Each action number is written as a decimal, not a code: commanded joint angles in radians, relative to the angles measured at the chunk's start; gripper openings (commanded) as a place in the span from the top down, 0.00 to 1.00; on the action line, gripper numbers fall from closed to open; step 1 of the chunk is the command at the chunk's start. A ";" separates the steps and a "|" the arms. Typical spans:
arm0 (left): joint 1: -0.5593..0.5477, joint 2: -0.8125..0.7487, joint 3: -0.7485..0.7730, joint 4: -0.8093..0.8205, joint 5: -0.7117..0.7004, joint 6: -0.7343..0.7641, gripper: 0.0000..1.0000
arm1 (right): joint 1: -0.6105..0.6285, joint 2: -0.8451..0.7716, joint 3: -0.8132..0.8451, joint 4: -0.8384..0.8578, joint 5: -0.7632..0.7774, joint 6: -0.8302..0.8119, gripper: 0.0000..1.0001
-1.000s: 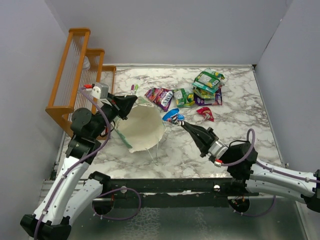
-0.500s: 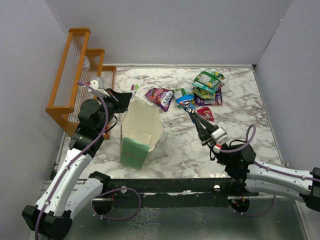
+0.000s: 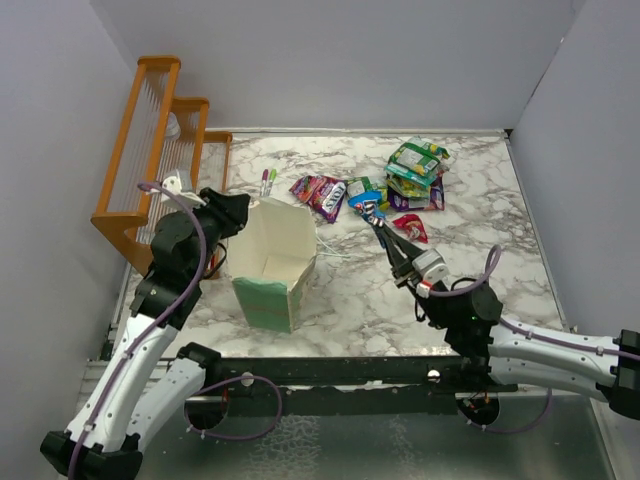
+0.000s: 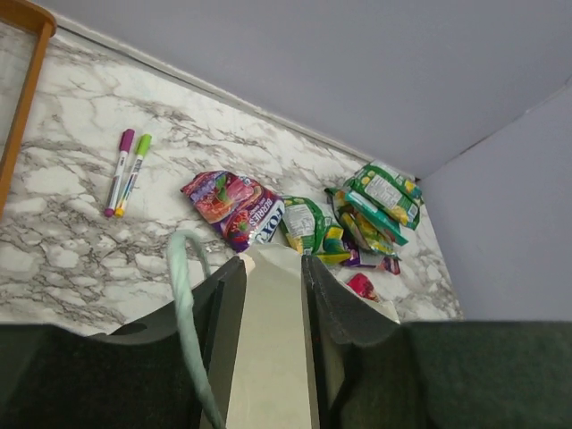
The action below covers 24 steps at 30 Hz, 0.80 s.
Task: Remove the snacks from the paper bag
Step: Adjust the paper bag at the center of the board, then place the snack at the center of the board.
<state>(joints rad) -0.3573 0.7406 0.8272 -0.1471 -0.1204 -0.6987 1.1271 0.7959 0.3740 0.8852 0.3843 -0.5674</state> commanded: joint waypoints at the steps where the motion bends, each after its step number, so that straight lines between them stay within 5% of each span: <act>1: 0.001 -0.098 -0.020 -0.065 -0.124 0.050 0.57 | 0.006 0.036 0.034 0.019 0.099 0.068 0.99; 6: 0.002 -0.175 -0.030 -0.066 -0.137 0.106 0.30 | 0.005 0.131 0.094 0.061 0.334 0.143 0.98; 11: 0.002 -0.197 0.010 -0.090 -0.140 0.163 0.23 | -0.022 0.217 0.138 0.110 0.460 0.199 0.96; 15: 0.001 -0.202 0.033 -0.107 -0.159 0.200 0.21 | -0.119 0.262 0.214 -0.120 0.364 0.374 0.95; 19: 0.001 -0.210 0.046 -0.118 -0.154 0.218 0.14 | -0.419 0.378 0.316 -0.427 -0.032 0.737 0.97; 21: 0.002 -0.215 0.050 -0.119 -0.142 0.226 0.03 | -0.506 0.479 0.370 -0.475 -0.162 0.825 0.98; 24: 0.001 -0.225 0.067 -0.128 -0.117 0.236 0.01 | -0.519 0.613 0.434 -0.451 -0.192 0.816 0.98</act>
<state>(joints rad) -0.3573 0.5354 0.8478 -0.2653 -0.2523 -0.4980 0.6342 1.2682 0.7403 0.5568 0.4168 0.0727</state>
